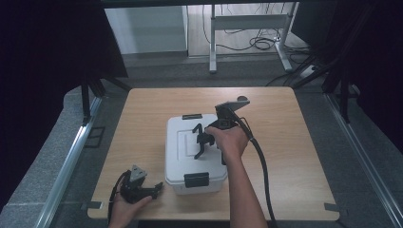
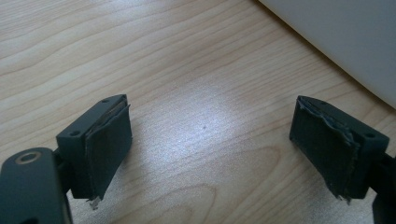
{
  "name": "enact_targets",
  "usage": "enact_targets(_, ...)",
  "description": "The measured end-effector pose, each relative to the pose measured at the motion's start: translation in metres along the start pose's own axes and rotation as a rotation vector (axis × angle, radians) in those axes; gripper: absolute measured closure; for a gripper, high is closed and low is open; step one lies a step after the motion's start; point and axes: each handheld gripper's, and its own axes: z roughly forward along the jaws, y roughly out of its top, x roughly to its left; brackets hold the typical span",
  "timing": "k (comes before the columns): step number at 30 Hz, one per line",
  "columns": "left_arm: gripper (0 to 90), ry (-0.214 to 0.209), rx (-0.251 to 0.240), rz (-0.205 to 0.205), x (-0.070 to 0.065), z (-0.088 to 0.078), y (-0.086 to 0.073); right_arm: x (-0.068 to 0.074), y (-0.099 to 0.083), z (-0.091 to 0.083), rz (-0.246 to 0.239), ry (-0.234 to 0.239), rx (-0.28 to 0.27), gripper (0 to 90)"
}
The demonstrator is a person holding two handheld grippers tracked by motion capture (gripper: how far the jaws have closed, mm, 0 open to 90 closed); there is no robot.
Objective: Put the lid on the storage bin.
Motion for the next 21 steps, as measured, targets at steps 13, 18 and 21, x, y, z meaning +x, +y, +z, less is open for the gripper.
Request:
enact_targets(13, 12.9, 0.000, 0.000, 0.000, 0.000, 0.000, 0.000, -0.003, 0.001, -0.004, -0.080, -0.009, -0.014, 63.4)
enact_targets(18, 12.9, 0.000, 0.000, 0.000, 0.000, 0.000, 0.000, -0.008, 0.001, -0.025, -0.161, 0.004, -0.085, 56.5)
enact_targets(21, 12.9, 0.000, 0.000, 0.000, 0.000, 0.000, 0.000, -0.013, 0.001, -0.033, -0.189, 0.019, -0.091, 55.7)
